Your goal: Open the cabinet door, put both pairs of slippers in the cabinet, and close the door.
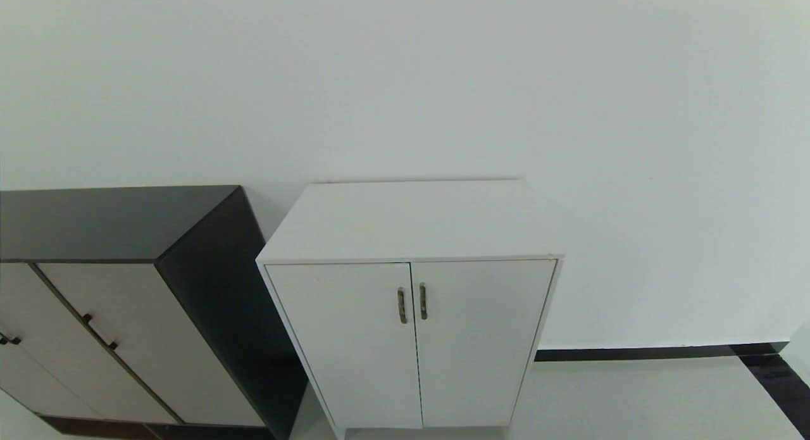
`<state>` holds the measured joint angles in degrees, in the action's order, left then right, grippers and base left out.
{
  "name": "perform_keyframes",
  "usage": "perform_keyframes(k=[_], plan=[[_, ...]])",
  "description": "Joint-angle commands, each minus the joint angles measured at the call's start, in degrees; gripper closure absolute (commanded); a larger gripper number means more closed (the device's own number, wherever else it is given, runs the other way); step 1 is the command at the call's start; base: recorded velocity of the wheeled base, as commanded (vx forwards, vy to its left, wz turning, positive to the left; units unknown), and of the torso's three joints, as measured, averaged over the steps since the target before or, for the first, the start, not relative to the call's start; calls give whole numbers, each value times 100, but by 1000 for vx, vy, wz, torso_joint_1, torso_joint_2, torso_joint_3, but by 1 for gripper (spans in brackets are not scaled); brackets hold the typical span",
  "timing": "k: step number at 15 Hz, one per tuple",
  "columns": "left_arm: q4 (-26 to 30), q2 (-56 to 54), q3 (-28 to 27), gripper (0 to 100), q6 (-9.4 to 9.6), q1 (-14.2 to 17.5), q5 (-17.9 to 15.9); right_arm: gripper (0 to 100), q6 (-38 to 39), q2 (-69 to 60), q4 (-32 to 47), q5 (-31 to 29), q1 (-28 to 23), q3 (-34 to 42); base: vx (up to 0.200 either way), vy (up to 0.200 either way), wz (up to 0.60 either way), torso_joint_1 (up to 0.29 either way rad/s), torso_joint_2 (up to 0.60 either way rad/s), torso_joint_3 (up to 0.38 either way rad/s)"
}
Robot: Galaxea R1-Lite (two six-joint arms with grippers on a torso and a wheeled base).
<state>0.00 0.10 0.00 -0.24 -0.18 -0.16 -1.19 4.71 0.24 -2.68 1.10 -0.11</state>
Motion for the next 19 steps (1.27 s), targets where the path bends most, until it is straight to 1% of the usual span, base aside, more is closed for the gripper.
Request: perform_keyframes(k=[1, 3, 4, 5, 19], plan=[[0, -1, 0, 100, -11, 1, -2, 100, 93, -110, 2, -13, -294, -7, 0, 0, 0, 0, 0, 0], [0, -1, 0, 100, -2, 1, 16, 100, 84, -172, 2, -13, -259, -7, 0, 0, 0, 0, 0, 0], [0, -1, 0, 100, -2, 1, 7, 100, 76, -435, 2, -13, -154, -7, 0, 0, 0, 0, 0, 0], [-9, -1, 0, 100, -2, 1, 16, 100, 181, -435, -7, -13, -127, -7, 0, 0, 0, 0, 0, 0], [-9, -1, 0, 100, -11, 1, 16, 100, 93, -471, -7, -22, -119, 2, 0, 0, 0, 0, 0, 0]])
